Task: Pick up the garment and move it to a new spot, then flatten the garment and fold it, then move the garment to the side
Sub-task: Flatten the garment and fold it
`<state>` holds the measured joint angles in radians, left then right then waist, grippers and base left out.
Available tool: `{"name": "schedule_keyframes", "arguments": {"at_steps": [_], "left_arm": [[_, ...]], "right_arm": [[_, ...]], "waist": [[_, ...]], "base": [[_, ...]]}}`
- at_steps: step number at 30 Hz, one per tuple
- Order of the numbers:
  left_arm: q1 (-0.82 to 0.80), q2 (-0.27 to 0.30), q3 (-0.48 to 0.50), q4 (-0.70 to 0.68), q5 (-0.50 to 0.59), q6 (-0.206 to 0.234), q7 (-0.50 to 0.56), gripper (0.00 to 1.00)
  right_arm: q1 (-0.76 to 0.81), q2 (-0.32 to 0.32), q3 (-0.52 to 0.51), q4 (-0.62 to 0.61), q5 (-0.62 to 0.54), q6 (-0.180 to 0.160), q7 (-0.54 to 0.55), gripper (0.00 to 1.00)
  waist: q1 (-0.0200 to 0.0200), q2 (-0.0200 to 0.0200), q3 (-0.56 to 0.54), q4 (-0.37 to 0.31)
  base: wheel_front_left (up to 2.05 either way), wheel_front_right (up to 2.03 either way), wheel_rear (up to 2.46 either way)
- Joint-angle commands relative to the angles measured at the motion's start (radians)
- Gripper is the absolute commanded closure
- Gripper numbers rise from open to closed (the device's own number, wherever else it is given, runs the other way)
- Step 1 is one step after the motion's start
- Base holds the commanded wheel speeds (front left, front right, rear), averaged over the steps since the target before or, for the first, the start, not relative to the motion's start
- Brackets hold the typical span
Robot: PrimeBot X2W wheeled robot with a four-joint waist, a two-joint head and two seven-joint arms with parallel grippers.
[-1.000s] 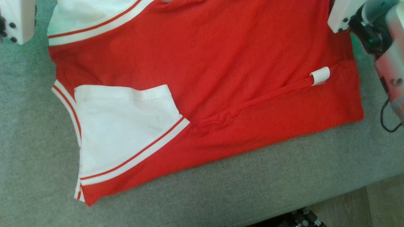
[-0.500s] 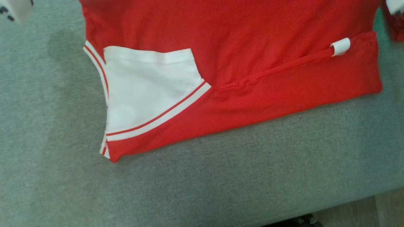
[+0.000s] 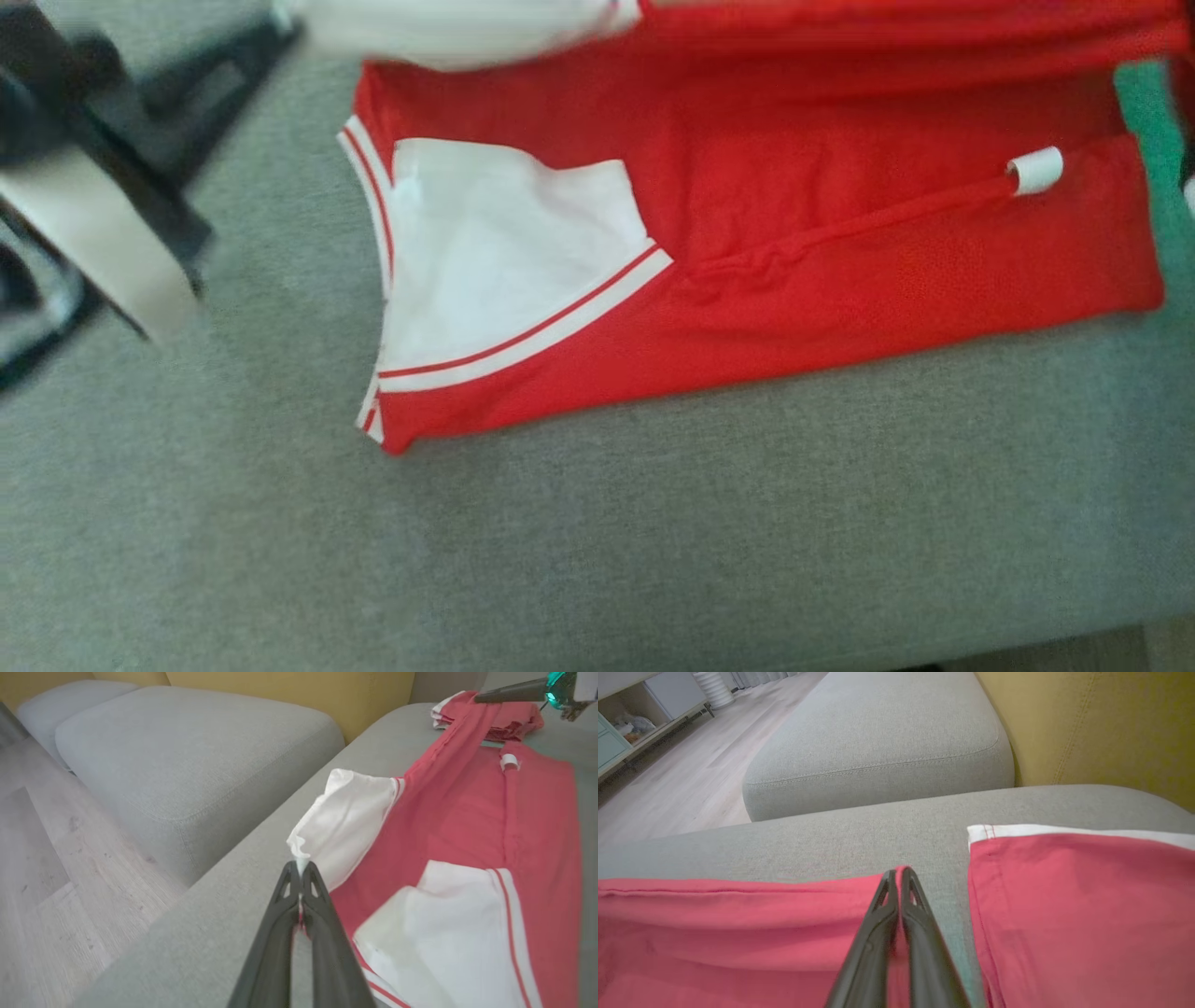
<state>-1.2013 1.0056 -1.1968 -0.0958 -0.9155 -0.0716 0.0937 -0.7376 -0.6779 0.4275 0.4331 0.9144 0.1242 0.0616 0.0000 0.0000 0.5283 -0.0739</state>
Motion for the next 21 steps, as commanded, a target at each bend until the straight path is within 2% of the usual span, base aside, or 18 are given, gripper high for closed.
{"name": "schedule_keyframes", "arguments": {"at_steps": [1, 7, 13, 21], "left_arm": [[0.006, 0.059, 0.045, -0.042, -0.001, 0.020, -0.017, 1.00], [0.114, 0.099, -0.005, -0.156, 0.014, 0.089, -0.036, 1.00], [0.209, 0.144, -0.034, -0.272, -0.021, 0.156, -0.014, 1.00], [0.308, 0.163, -0.057, -0.363, -0.038, 0.226, 0.001, 1.00]], "right_arm": [[0.059, -0.040, -0.023, -0.039, -0.007, 0.007, 0.000, 1.00], [0.188, -0.034, -0.094, -0.104, -0.038, 0.007, 0.014, 1.00], [0.298, -0.008, -0.176, -0.169, -0.078, 0.007, 0.050, 1.00], [0.403, 0.034, -0.261, -0.208, -0.124, 0.007, 0.099, 1.00]], "waist": [[0.0000, 0.0000, -0.014, 0.014], [0.0000, 0.0000, -0.043, 0.024], [0.0000, 0.0000, -0.061, 0.023], [0.0000, 0.0000, -0.066, 0.026]], "base": [[0.00, 0.00, 0.00], [0.00, 0.00, 0.00], [0.00, 0.00, 0.00], [0.00, 0.00, 0.00]]}}
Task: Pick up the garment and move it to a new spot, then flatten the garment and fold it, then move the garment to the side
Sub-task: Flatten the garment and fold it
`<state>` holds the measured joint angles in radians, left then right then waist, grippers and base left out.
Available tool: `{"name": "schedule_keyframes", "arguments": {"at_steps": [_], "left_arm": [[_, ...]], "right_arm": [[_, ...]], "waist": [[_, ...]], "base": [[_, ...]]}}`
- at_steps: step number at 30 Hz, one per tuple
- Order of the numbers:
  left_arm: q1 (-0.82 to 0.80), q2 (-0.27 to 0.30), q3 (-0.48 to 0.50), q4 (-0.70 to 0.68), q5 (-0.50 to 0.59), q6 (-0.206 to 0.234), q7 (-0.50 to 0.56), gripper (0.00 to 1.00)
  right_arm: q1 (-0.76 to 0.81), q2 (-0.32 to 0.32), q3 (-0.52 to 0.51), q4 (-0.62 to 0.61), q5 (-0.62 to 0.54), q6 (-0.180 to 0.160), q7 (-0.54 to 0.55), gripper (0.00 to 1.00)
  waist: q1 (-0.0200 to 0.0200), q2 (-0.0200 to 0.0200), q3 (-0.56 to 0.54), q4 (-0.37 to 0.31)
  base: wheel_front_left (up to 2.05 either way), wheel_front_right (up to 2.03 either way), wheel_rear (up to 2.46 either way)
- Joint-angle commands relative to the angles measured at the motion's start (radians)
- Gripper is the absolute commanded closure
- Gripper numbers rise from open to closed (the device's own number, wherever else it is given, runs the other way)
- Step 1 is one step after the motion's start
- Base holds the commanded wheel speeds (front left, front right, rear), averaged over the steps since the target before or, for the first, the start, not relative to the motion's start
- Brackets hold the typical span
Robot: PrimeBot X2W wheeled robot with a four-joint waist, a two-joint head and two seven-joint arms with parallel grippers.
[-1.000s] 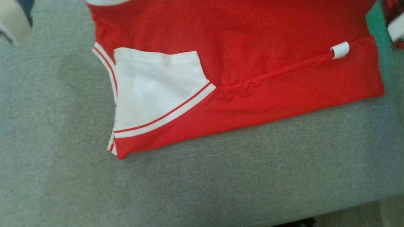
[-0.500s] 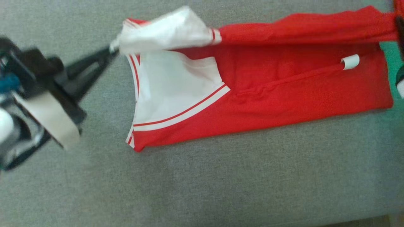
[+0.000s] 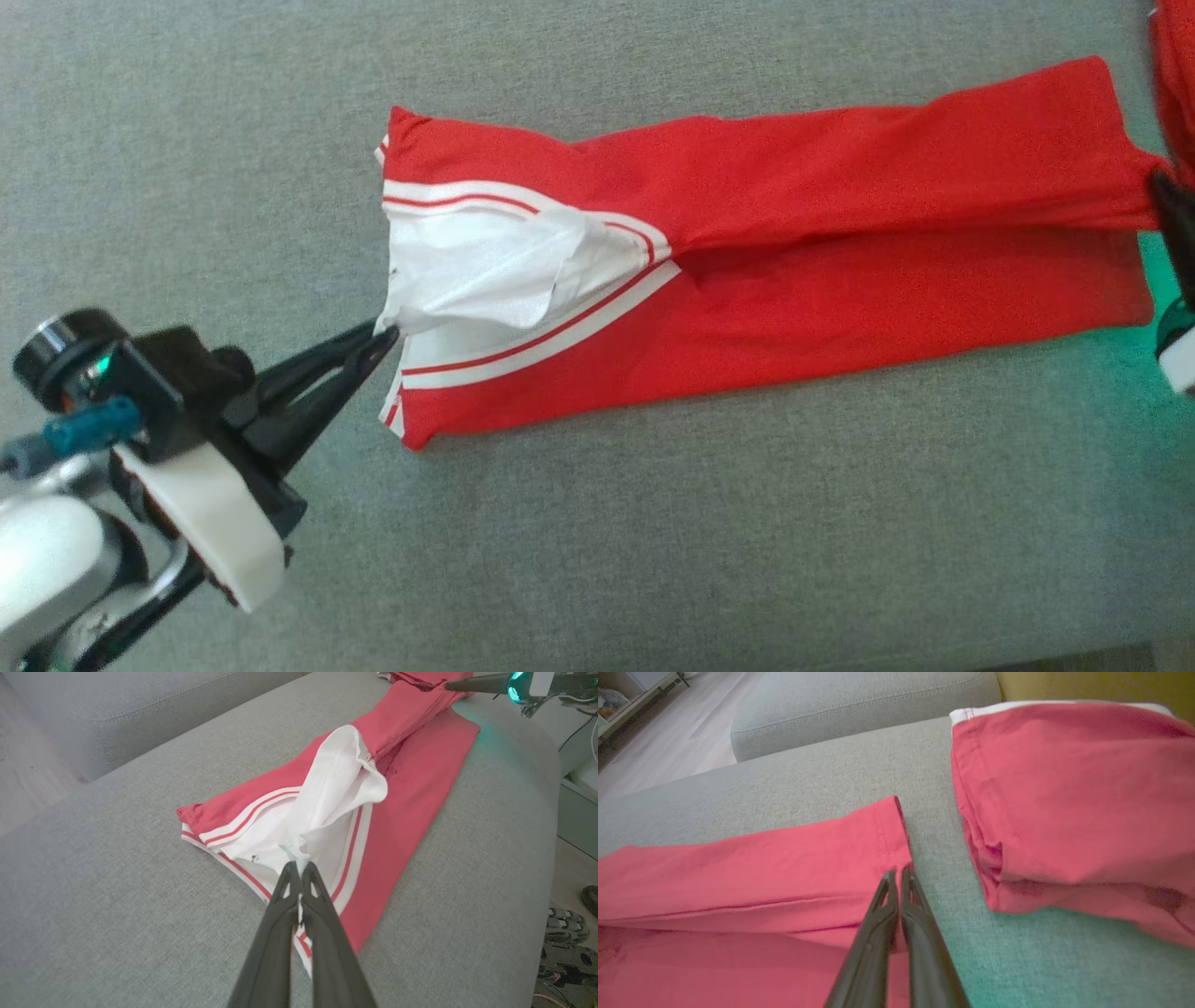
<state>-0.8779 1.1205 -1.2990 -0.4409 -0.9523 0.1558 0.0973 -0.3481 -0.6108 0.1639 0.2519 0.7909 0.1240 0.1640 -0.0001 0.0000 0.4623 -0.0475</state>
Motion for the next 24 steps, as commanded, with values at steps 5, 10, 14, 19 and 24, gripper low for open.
{"name": "schedule_keyframes", "arguments": {"at_steps": [5, 10, 14, 19, 24], "left_arm": [[0.045, 0.015, 0.037, -0.013, 0.010, 0.045, -0.025, 1.00], [0.100, -0.064, 0.040, 0.048, 0.021, 0.124, -0.097, 0.00], [0.155, -0.149, 0.069, 0.124, 0.051, 0.261, -0.220, 0.00], [0.266, -0.292, 0.162, 0.209, 0.035, 0.406, -0.349, 0.00], [0.444, -0.515, 0.417, 0.236, 0.183, 0.467, -0.359, 0.00]], "right_arm": [[0.060, 0.008, -0.031, -0.042, -0.030, 0.007, 0.016, 1.00], [0.061, 0.064, -0.067, -0.034, -0.088, 0.007, -0.034, 0.00], [0.074, 0.109, -0.085, -0.043, -0.125, 0.007, -0.127, 0.00], [0.118, 0.163, -0.105, -0.059, -0.148, 0.007, -0.253, 0.00], [0.149, 0.208, -0.107, -0.038, -0.161, 0.007, -0.333, 0.00]], "waist": [[0.0001, 0.0000, 0.000, 0.000], [0.0001, 0.0000, -0.009, -0.010], [0.0001, 0.0000, -0.029, -0.019], [0.0001, 0.0000, -0.059, -0.014], [0.0001, 0.0000, -0.089, 0.011]], "base": [[0.00, 0.00, 0.00], [0.00, 0.00, 0.00], [0.00, 0.00, 0.00], [0.00, 0.00, 0.00], [0.00, 0.00, 0.00]]}}
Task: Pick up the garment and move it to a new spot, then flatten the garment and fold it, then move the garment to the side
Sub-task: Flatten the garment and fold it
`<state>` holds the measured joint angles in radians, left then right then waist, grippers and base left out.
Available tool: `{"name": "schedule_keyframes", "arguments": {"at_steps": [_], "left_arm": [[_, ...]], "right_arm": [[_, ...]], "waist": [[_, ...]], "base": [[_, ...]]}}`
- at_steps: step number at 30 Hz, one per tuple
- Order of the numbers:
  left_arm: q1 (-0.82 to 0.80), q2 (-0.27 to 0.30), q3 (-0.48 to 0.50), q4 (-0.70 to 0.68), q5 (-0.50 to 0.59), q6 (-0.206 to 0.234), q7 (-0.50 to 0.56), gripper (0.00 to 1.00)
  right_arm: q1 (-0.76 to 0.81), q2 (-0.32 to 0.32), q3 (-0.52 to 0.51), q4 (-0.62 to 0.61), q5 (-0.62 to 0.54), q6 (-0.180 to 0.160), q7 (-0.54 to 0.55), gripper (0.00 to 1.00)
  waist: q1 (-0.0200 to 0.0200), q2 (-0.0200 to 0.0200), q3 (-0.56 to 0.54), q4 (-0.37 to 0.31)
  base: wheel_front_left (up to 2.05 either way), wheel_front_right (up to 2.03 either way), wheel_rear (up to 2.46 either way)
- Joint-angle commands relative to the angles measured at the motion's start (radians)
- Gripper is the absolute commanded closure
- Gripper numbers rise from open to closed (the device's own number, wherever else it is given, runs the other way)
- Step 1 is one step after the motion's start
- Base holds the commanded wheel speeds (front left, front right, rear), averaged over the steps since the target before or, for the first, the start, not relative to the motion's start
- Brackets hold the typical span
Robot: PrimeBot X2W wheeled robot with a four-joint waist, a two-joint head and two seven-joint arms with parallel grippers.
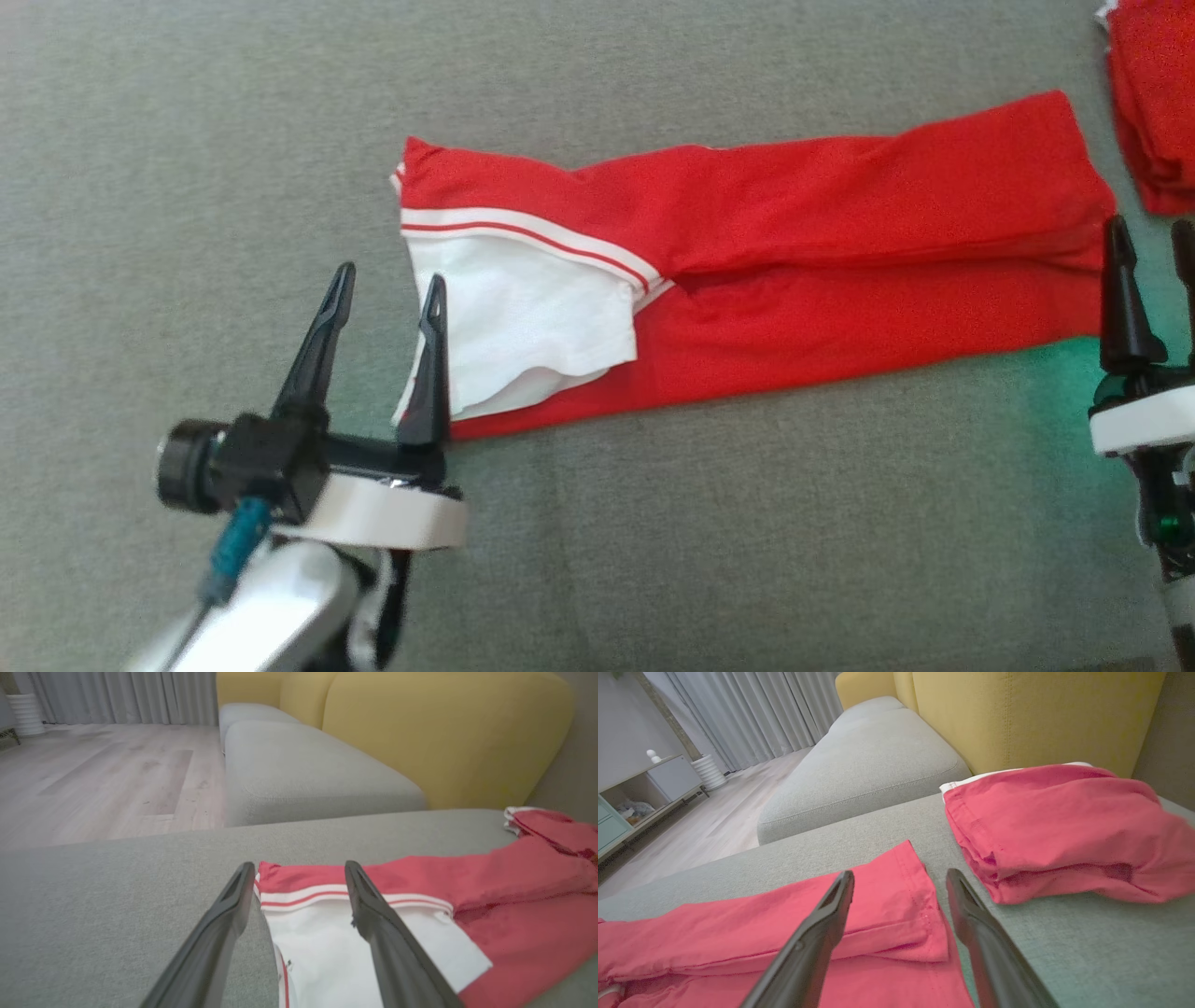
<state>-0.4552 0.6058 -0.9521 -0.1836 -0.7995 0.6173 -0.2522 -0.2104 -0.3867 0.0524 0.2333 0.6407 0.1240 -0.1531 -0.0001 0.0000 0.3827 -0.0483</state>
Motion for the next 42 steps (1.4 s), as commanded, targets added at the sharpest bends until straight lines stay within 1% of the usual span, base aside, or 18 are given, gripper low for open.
{"name": "schedule_keyframes", "arguments": {"at_steps": [1, 6, 11, 15, 20, 21, 22, 23, 24, 25, 26, 30, 32, 35, 37, 38, 39, 42], "left_arm": [[0.057, -0.035, 0.109, -0.019, 0.068, 0.000, -0.009, 0.00], [0.200, -0.180, 0.268, -0.013, 0.249, -0.053, -0.009, 0.00], [0.284, -0.299, 0.375, -0.008, 0.368, -0.137, -0.009, 0.00], [0.312, -0.346, 0.419, 0.009, 0.418, -0.196, -0.009, 0.00], [0.337, -0.404, 0.474, 0.035, 0.484, -0.279, -0.009, 0.00], [0.341, -0.414, 0.486, 0.038, 0.494, -0.291, -0.009, 0.00], [0.345, -0.423, 0.497, 0.041, 0.503, -0.303, -0.009, 0.00], [0.350, -0.432, 0.509, 0.043, 0.512, -0.314, -0.009, 0.00], [0.355, -0.442, 0.520, 0.046, 0.519, -0.325, -0.009, 0.00], [0.359, -0.451, 0.530, 0.049, 0.526, -0.336, -0.009, 0.00], [0.363, -0.459, 0.538, 0.052, 0.534, -0.348, -0.009, 0.00], [0.374, -0.485, 0.569, 0.060, 0.561, -0.388, -0.009, 0.00], [0.375, -0.495, 0.582, 0.063, 0.573, -0.407, -0.009, 0.00], [0.376, -0.507, 0.603, 0.068, 0.588, -0.430, -0.009, 0.00], [0.378, -0.515, 0.614, 0.070, 0.596, -0.443, -0.009, 0.00], [0.378, -0.519, 0.619, 0.071, 0.600, -0.448, -0.009, 0.00], [0.379, -0.522, 0.623, 0.072, 0.604, -0.453, -0.009, 0.00], [0.383, -0.532, 0.633, 0.074, 0.613, -0.466, -0.009, 0.00]], "right_arm": [[0.012, -0.012, 0.003, -0.010, -0.015, 0.007, -0.021, 0.00], [-0.012, 0.000, -0.025, 0.054, -0.033, 0.007, -0.029, 0.00], [-0.059, 0.008, -0.096, 0.143, -0.050, 0.007, 0.005, 0.00], [-0.084, 0.012, -0.121, 0.203, -0.064, 0.007, 0.047, 0.00], [-0.091, 0.022, -0.126, 0.288, -0.066, 0.007, 0.169, 0.00], [-0.090, 0.026, -0.129, 0.294, -0.062, 0.007, 0.187, 0.07], [-0.089, 0.029, -0.131, 0.296, -0.057, 0.007, 0.201, 0.34], [-0.087, 0.032, -0.135, 0.297, -0.053, 0.007, 0.211, 0.46], [-0.087, 0.036, -0.146, 0.297, -0.048, 0.007, 0.213, 0.36], [-0.087, 0.039, -0.162, 0.296, -0.042, 0.007, 0.209, 0.09], [-0.086, 0.041, -0.173, 0.295, -0.038, 0.007, 0.207, 0.00], [-0.075, 0.035, -0.186, 0.293, -0.039, 0.007, 0.218, 0.00], [-0.073, 0.034, -0.188, 0.294, -0.043, 0.007, 0.226, 0.04], [-0.076, 0.037, -0.179, 0.291, -0.041, 0.007, 0.249, 0.16], [-0.079, 0.035, -0.171, 0.292, -0.039, 0.007, 0.271, 0.53], [-0.081, 0.034, -0.166, 0.294, -0.039, 0.007, 0.281, 0.78], [-0.083, 0.034, -0.160, 0.294, -0.035, 0.007, 0.295, 1.00], [-0.081, 0.030, -0.140, 0.282, -0.018, 0.007, 0.330, 1.00]], "waist": [[0.0001, 0.0000, -0.014, 0.018], [0.0001, 0.0000, -0.026, 0.053], [0.0001, 0.0000, -0.021, 0.097], [0.0001, 0.0000, -0.020, 0.115], [0.0001, 0.0000, -0.020, 0.136], [0.0001, 0.0000, -0.019, 0.137], [0.0001, 0.0000, -0.019, 0.138], [0.0001, 0.0000, -0.019, 0.138], [0.0001, 0.0000, -0.020, 0.136], [0.0001, 0.0000, -0.021, 0.135], [0.0001, 0.0000, -0.022, 0.134], [0.0001, 0.0000, -0.028, 0.125], [0.0001, 0.0000, -0.030, 0.121], [0.0001, 0.0000, -0.034, 0.118], [0.0001, 0.0000, -0.035, 0.119], [0.0001, 0.0000, -0.036, 0.119], [0.0001, 0.0000, -0.037, 0.120], [0.0001, 0.0000, -0.039, 0.123]], "base": [[0.00, 0.00, 0.00], [0.00, 0.00, 0.00], [0.00, 0.00, 0.00], [0.00, 0.00, 0.00], [0.00, 0.00, 0.00], [0.00, 0.00, 0.00], [0.00, 0.00, 0.00], [0.00, 0.00, 0.00], [0.00, 0.00, 0.00], [0.00, 0.00, 0.00], [0.00, 0.00, 0.00], [0.00, 0.00, 0.00], [0.00, 0.00, 0.00], [0.00, 0.00, 0.00], [0.00, 0.00, 0.00], [0.00, 0.00, 0.00], [0.00, 0.00, 0.00], [0.00, 0.00, 0.00]]}}
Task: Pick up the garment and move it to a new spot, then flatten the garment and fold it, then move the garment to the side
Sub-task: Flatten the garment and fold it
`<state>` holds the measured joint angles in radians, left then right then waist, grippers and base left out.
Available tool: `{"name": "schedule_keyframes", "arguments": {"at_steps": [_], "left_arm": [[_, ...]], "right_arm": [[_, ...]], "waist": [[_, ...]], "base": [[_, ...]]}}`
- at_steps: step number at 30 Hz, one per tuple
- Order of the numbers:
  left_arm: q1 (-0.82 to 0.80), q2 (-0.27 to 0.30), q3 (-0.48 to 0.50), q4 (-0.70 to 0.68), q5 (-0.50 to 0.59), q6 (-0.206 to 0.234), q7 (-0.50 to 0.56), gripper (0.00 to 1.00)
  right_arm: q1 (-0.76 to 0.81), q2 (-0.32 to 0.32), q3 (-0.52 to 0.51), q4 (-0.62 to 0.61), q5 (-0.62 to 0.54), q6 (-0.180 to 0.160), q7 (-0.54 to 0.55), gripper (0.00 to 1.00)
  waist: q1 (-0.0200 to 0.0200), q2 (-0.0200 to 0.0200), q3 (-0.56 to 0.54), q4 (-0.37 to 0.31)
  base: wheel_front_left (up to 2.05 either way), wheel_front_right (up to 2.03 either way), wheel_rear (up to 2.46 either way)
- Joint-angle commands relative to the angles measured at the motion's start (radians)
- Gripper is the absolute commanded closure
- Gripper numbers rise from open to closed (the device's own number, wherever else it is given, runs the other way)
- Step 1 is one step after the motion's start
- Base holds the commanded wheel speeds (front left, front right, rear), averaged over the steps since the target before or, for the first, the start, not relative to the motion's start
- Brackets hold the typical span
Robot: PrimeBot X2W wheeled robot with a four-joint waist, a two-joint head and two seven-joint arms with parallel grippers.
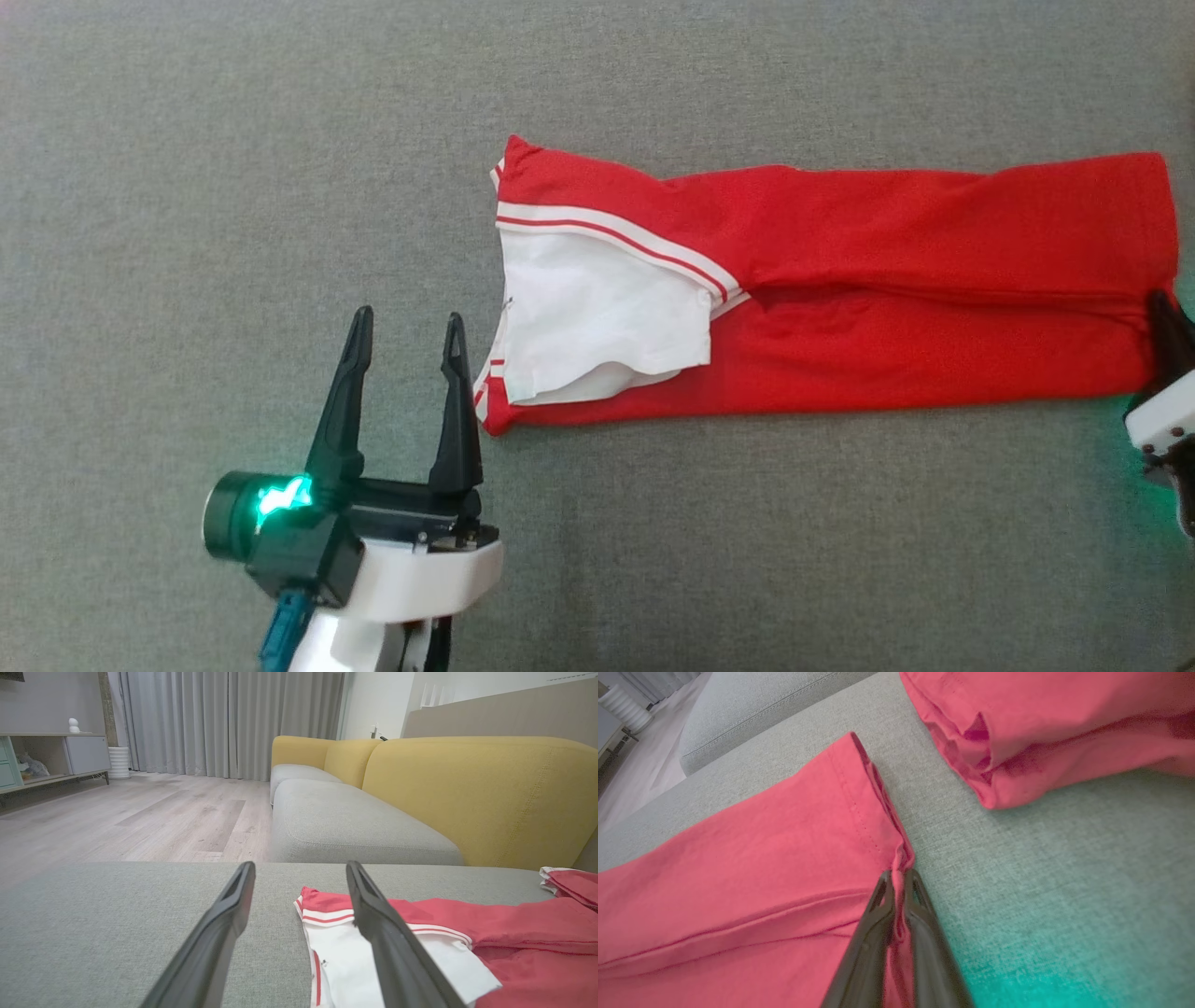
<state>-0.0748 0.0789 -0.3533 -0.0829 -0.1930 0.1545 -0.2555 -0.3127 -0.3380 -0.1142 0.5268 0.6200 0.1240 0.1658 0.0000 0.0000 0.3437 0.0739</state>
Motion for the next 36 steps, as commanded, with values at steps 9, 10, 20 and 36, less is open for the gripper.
{"name": "schedule_keyframes", "arguments": {"at_steps": [9, 10, 20, 36], "left_arm": [[0.014, -0.022, 0.062, -0.023, 0.019, -0.024, -0.006, 0.00], [0.015, -0.023, 0.064, -0.023, 0.020, -0.026, -0.006, 0.00], [0.024, -0.027, 0.086, -0.011, 0.028, -0.046, -0.006, 0.00], [0.012, -0.029, 0.042, 0.012, 0.004, -0.054, -0.006, 0.00]], "right_arm": [[0.021, -0.100, -0.045, -0.088, -0.007, 0.007, -0.020, 1.00], [0.021, -0.112, -0.054, -0.105, -0.010, 0.007, -0.013, 1.00], [0.013, -0.113, -0.050, -0.430, 0.025, 0.007, 0.086, 1.00], [-0.028, 0.195, 0.403, -0.672, -0.074, 0.007, 0.196, 1.00]], "waist": [[0.0000, 0.0000, -0.003, -0.007], [0.0000, 0.0000, -0.004, -0.011], [0.0000, 0.0000, -0.030, -0.046], [0.0000, 0.0000, -0.070, 0.030]], "base": [[0.00, 0.00, 0.00], [0.00, 0.00, 0.00], [0.00, 0.00, 0.00], [0.00, 0.00, 0.00]]}}
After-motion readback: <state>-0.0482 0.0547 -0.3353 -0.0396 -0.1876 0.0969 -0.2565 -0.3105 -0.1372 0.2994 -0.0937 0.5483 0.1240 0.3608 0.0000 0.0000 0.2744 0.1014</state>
